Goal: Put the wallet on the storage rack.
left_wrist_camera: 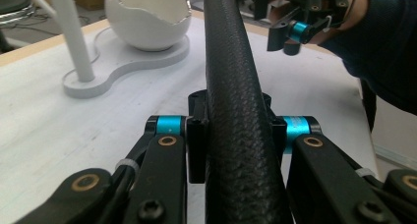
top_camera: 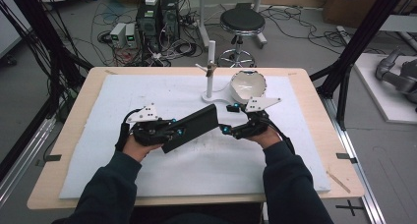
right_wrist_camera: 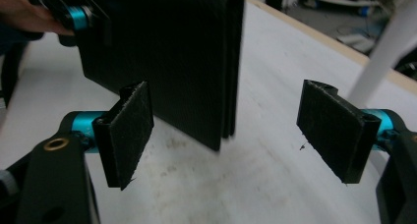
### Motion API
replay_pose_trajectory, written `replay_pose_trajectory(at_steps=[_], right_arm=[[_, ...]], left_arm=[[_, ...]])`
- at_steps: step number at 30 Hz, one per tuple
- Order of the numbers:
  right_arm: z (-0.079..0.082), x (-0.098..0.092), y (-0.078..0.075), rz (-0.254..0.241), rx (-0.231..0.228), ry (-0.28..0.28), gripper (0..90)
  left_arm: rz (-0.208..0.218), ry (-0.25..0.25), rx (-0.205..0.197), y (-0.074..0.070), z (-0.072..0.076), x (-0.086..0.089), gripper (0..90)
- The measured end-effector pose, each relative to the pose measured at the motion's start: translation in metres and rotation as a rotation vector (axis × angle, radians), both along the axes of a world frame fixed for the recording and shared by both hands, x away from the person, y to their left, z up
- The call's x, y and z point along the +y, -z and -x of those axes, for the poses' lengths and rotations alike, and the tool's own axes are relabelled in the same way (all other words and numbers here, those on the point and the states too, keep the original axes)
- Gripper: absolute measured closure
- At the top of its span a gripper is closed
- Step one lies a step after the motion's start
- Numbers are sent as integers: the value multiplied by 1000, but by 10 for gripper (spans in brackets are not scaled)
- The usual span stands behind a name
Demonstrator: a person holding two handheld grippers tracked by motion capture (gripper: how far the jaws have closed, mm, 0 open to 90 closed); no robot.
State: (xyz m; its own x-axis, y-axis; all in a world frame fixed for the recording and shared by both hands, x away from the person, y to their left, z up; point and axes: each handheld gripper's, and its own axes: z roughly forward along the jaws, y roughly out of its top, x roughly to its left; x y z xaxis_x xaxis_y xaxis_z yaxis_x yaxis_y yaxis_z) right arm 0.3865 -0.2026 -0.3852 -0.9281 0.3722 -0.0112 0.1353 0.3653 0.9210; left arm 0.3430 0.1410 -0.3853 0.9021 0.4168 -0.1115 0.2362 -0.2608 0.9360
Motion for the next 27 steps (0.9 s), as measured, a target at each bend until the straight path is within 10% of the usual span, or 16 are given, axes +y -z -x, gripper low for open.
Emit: replay_pose_trajectory(at_steps=[15,27], right_arm=[[-8,12,-6,-18,19,-50,253],[-7,-5,-13,-29,40,23,274]], left_arm=[[-34,21,2,-8,-22,-12,714],[-69,-36,13,-20,-50,-31,653]])
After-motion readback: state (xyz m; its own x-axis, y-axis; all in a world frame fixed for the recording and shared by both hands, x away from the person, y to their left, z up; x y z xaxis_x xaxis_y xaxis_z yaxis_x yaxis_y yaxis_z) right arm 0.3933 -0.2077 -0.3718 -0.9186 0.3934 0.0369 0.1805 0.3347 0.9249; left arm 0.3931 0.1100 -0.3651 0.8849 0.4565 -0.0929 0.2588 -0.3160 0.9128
